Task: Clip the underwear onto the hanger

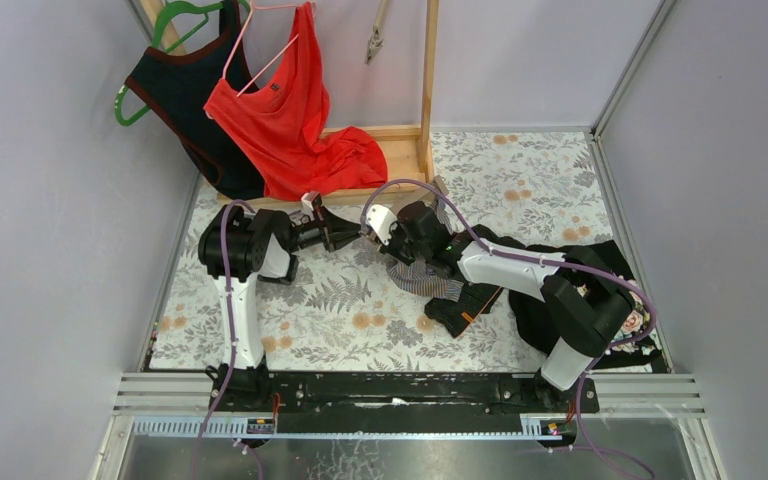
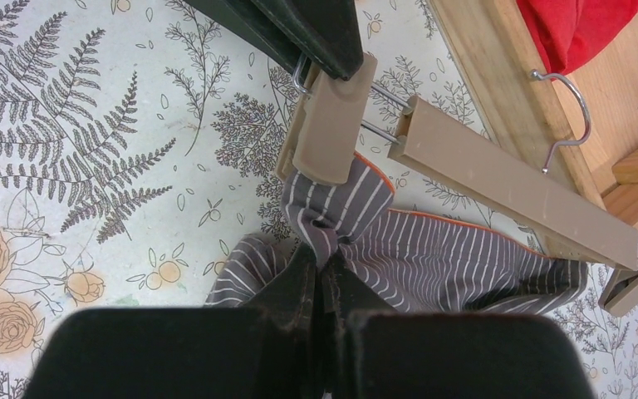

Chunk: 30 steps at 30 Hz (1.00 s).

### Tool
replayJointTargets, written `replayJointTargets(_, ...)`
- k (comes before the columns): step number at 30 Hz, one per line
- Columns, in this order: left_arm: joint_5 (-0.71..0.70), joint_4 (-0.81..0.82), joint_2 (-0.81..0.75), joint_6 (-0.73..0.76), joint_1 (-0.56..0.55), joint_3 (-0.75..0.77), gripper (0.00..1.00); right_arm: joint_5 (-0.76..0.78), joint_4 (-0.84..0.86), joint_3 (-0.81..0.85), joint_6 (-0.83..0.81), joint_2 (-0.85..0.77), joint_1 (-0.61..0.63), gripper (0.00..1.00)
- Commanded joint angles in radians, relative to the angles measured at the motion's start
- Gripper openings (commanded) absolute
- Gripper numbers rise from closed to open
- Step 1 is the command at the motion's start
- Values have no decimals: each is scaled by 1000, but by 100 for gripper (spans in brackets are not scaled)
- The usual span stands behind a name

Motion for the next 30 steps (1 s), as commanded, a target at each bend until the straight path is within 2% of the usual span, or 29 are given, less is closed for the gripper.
replayJointTargets(1,20,79,16,-3,-4,20,0,2,-2,0,-18,-47,15,0)
replayJointTargets(20,27,81,13,6,-4,7,0,25,76,-41,-131,-46,16,0)
replayJointTargets(24,21,82,13,4,-2,3,0,82,70,-28,-129,-38,16,0)
replayJointTargets(30,-37,86,-11,-14,61,-14,0,128,80,-82,-87,-80,16,0)
